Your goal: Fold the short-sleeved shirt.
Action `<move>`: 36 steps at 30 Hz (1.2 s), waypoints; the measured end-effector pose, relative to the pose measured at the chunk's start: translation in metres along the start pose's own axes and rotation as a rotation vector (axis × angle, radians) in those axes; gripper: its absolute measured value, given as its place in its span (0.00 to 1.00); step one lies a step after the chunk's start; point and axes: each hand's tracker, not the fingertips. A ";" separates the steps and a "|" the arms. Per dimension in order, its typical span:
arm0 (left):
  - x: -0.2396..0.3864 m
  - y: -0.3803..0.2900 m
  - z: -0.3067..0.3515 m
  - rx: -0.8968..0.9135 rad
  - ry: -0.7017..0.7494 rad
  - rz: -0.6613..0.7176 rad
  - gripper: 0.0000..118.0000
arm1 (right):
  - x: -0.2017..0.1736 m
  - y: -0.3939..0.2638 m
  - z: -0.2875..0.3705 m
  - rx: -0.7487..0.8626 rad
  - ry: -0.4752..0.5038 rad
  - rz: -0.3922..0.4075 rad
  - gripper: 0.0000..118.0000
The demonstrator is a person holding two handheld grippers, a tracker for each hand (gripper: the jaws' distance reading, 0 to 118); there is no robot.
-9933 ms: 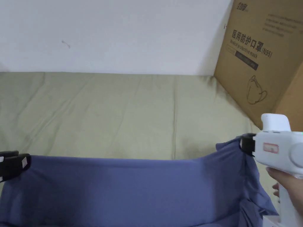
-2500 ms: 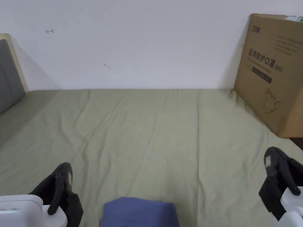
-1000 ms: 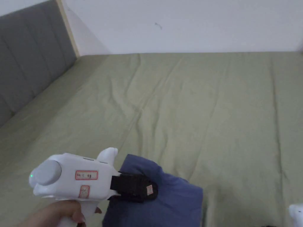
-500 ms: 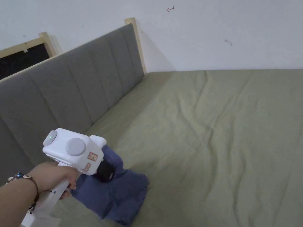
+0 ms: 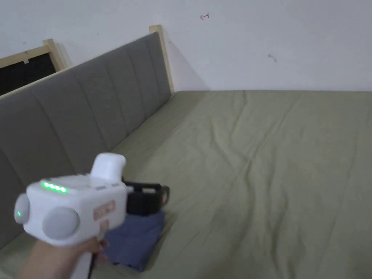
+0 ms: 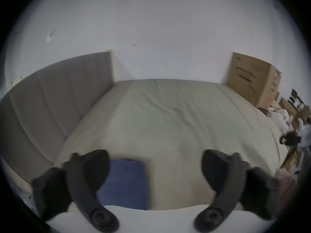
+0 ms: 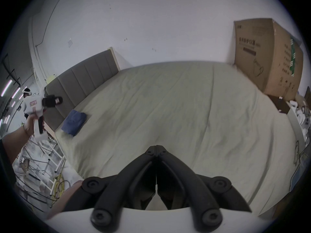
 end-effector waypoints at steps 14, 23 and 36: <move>0.286 -0.024 0.047 0.477 -0.128 0.014 0.00 | 0.028 0.008 0.089 0.393 -0.155 0.012 0.00; 0.318 -0.028 0.082 0.621 0.012 0.009 0.00 | 0.040 -0.007 0.097 0.687 -0.358 0.045 0.00; 0.321 -0.032 0.098 0.654 0.013 -0.004 1.00 | 0.037 -0.011 0.096 0.745 -0.404 0.055 1.00</move>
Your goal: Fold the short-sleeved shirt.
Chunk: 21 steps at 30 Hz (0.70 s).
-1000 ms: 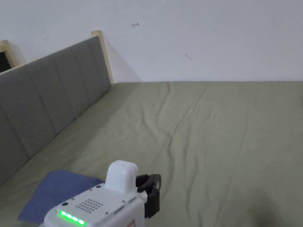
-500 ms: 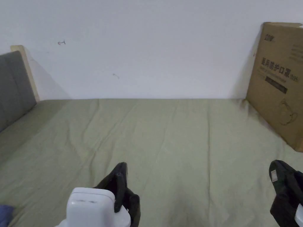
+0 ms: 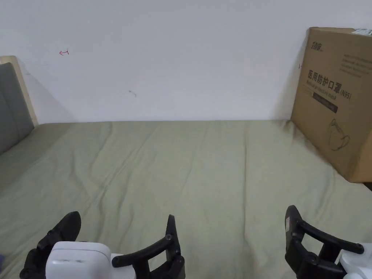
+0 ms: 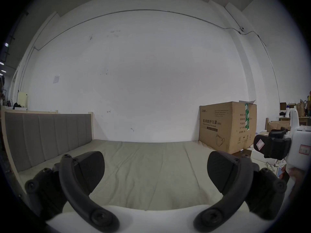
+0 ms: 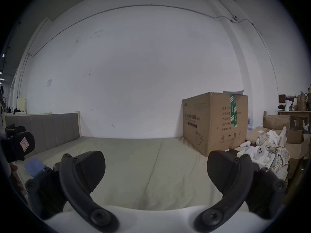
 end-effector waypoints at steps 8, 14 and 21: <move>-0.004 -0.004 -0.008 -0.012 0.010 -0.033 1.00 | -0.004 -0.004 0.007 -0.031 0.013 0.030 1.00; -0.007 -0.001 -0.011 -0.022 0.060 -0.028 1.00 | -0.005 -0.005 0.009 -0.044 0.010 0.024 1.00; -0.012 0.000 -0.019 -0.063 0.062 -0.028 1.00 | -0.011 -0.003 0.011 -0.062 0.017 0.047 1.00</move>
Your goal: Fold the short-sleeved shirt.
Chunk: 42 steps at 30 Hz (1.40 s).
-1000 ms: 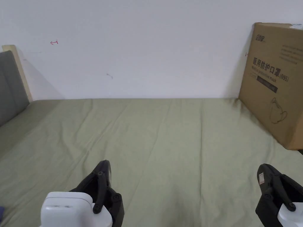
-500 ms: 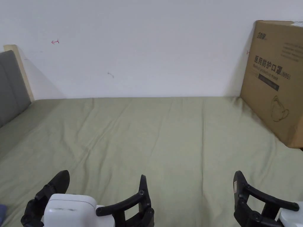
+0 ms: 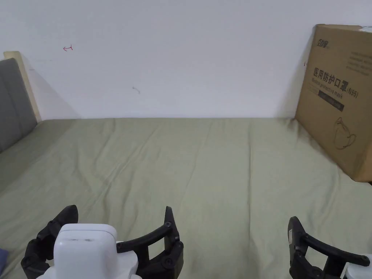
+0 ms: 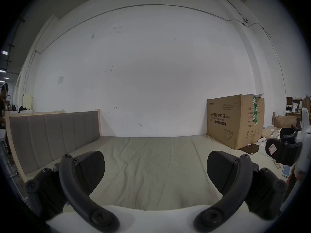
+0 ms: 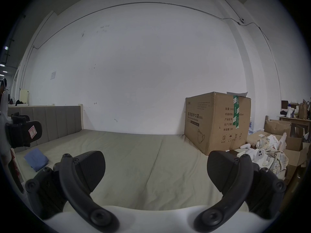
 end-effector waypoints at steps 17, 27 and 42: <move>0.001 -0.003 -0.011 -0.086 0.049 -0.011 1.00 | -0.008 0.000 -0.003 -0.036 -0.005 -0.004 1.00; 0.006 0.011 -0.009 -0.133 0.042 0.005 1.00 | -0.013 -0.001 -0.006 -0.048 0.010 0.010 1.00; 0.004 0.030 -0.010 -0.206 -0.015 0.155 1.00 | -0.011 -0.004 -0.007 -0.063 0.012 0.002 1.00</move>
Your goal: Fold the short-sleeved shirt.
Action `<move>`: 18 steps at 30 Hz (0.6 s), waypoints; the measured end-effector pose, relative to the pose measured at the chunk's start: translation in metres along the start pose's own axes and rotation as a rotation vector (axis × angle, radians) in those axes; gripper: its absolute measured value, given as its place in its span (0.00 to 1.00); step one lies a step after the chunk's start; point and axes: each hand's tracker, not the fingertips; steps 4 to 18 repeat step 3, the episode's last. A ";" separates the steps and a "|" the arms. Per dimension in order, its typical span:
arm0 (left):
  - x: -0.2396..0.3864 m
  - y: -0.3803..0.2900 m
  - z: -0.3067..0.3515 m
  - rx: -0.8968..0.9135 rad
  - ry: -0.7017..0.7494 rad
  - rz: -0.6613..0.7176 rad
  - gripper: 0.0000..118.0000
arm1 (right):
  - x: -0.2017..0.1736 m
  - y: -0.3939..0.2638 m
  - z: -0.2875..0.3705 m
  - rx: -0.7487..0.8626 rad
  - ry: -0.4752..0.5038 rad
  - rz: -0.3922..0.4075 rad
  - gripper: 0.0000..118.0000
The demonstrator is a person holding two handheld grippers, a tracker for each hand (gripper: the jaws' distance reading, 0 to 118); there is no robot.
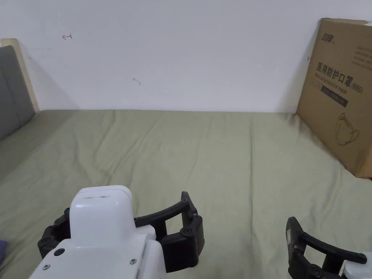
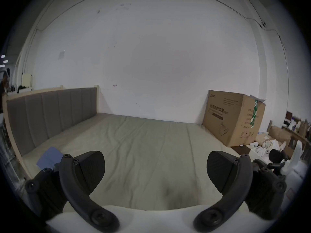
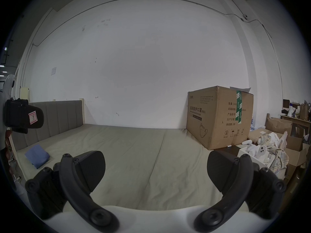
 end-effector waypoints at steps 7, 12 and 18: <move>0.001 0.002 -0.002 -0.038 -0.007 0.021 1.00 | 0.001 0.000 0.000 0.004 -0.002 0.002 1.00; 0.001 0.002 -0.002 -0.038 -0.007 0.021 1.00 | 0.001 0.000 0.000 0.004 -0.002 0.002 1.00; 0.001 0.002 -0.002 -0.038 -0.007 0.021 1.00 | 0.001 0.000 0.000 0.004 -0.002 0.002 1.00</move>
